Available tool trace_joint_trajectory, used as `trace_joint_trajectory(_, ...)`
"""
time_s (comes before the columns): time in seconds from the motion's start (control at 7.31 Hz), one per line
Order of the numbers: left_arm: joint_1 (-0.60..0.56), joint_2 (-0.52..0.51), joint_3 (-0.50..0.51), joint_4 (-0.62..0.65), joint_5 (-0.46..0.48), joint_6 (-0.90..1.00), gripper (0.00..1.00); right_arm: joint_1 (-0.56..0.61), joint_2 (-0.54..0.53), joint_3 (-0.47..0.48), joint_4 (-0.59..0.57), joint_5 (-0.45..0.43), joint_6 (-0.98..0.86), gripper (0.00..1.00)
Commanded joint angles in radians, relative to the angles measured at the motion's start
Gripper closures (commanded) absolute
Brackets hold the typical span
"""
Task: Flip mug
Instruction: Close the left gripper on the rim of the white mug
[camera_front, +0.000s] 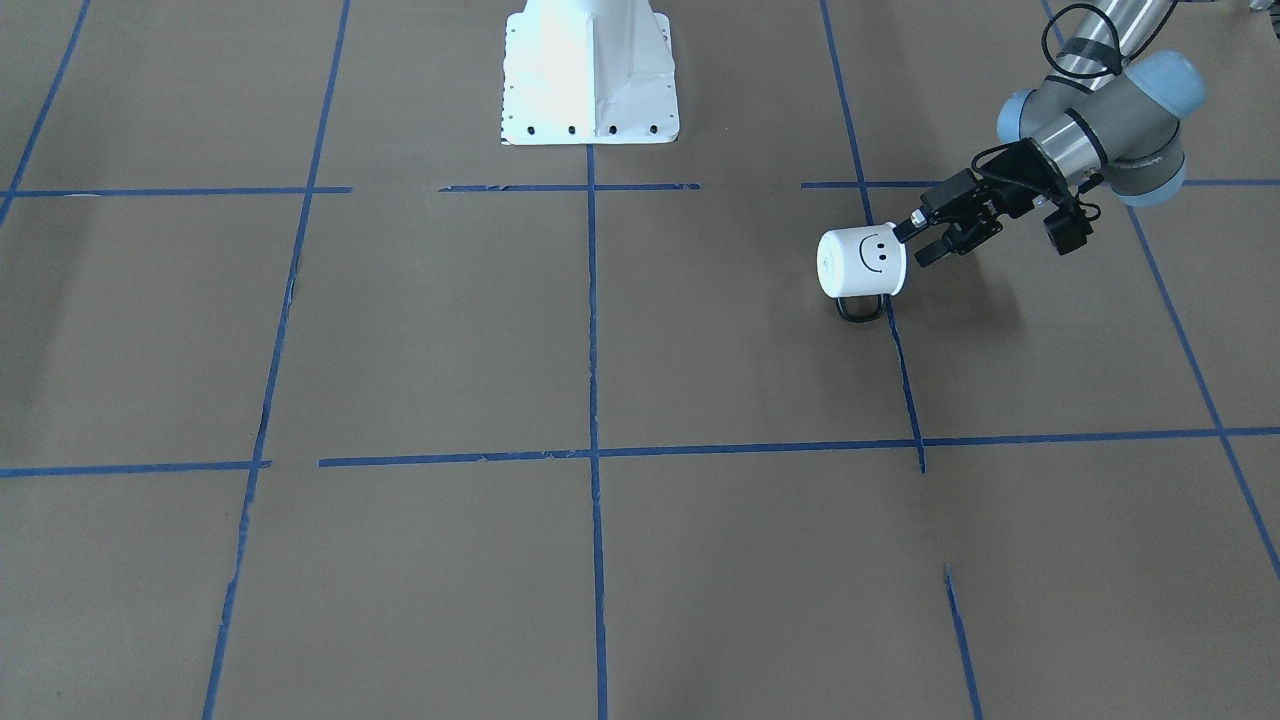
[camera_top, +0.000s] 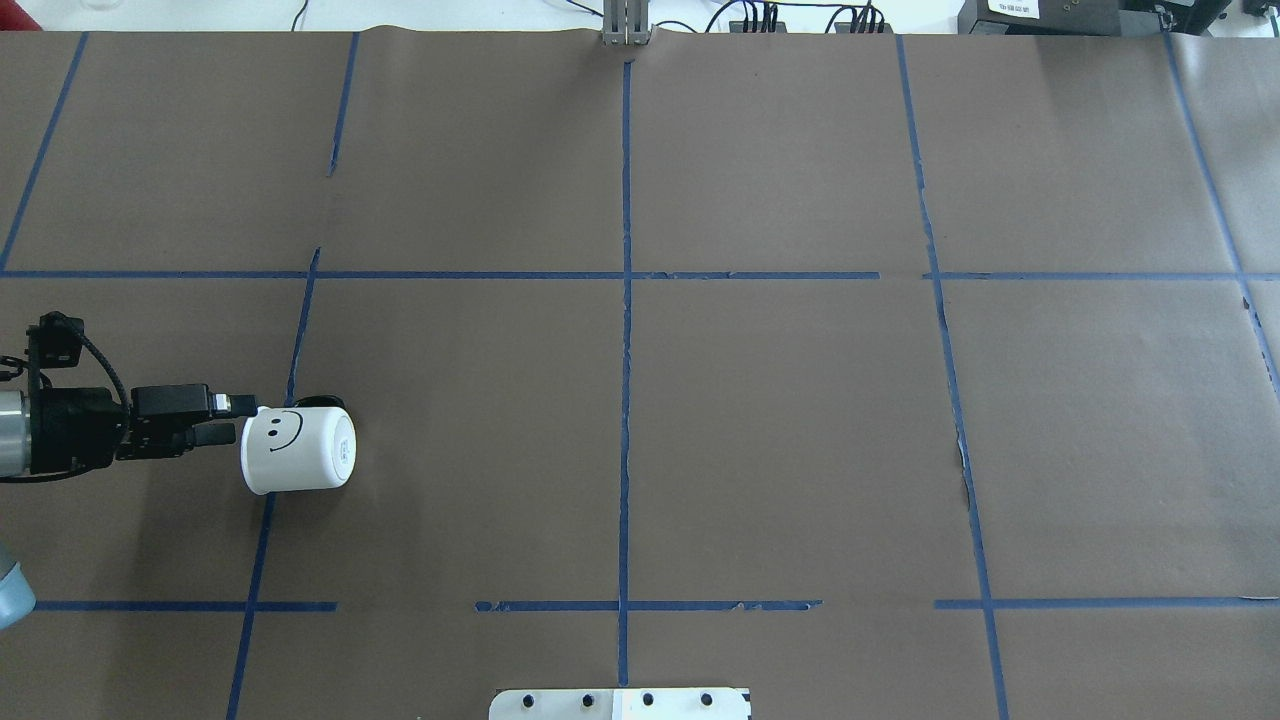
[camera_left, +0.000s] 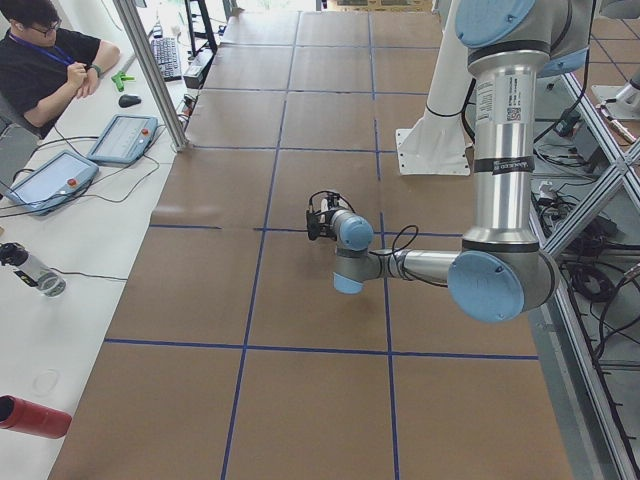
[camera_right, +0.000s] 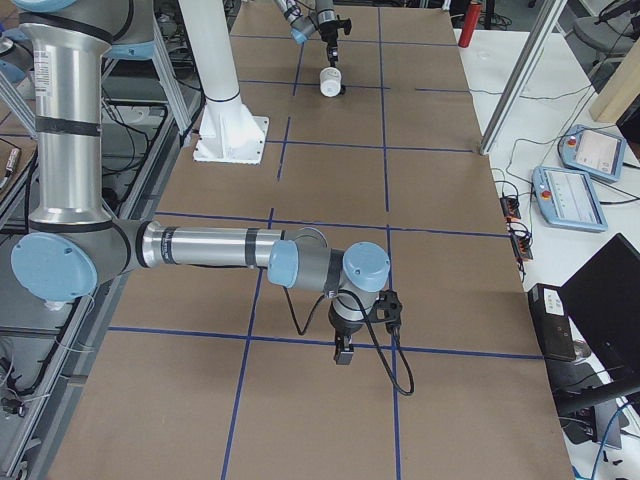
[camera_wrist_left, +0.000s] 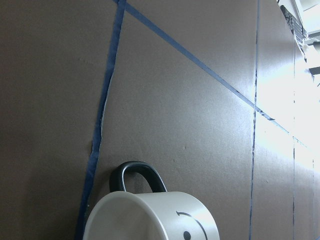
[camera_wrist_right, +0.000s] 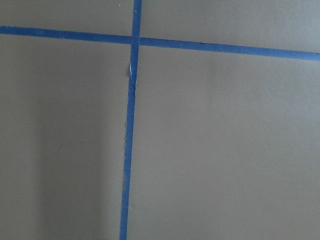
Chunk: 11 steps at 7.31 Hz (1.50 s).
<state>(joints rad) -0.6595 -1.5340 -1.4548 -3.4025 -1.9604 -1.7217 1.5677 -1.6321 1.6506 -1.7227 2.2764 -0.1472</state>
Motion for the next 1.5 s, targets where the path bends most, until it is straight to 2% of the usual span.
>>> trace_joint_trajectory(0.0, 0.038, -0.043, 0.033, -0.026, 0.043, -0.004, 0.0, 0.0, 0.0, 0.0, 0.0, 0.0, 0.0, 0.0)
trace_joint_trajectory(0.27, 0.063, -0.055, 0.033, -0.027, 0.061, -0.006, 0.01, 0.0, 0.0, 0.0, 0.0, 0.0, 0.0, 0.0)
trace_joint_trajectory(0.41, 0.066, -0.055, 0.028, -0.041, 0.058, -0.006, 0.14, 0.0, 0.0, 0.0, 0.0, 0.0, 0.0, 0.0)
trace_joint_trajectory(0.55, 0.066, -0.055, 0.031, -0.073, 0.054, -0.004, 0.21, 0.0, 0.0, 0.0, 0.0, 0.0, 0.0, 0.0)
trace_joint_trajectory(1.23, 0.066, -0.074, 0.057, -0.08, 0.055, -0.007, 0.2, 0.0, 0.0, 0.0, 0.0, 0.0, 0.0, 0.0)
trace_joint_trajectory(1.37, 0.066, -0.075, 0.056, -0.08, 0.054, -0.013, 0.31, 0.0, 0.0, 0.0, 0.0, 0.0, 0.0, 0.0)
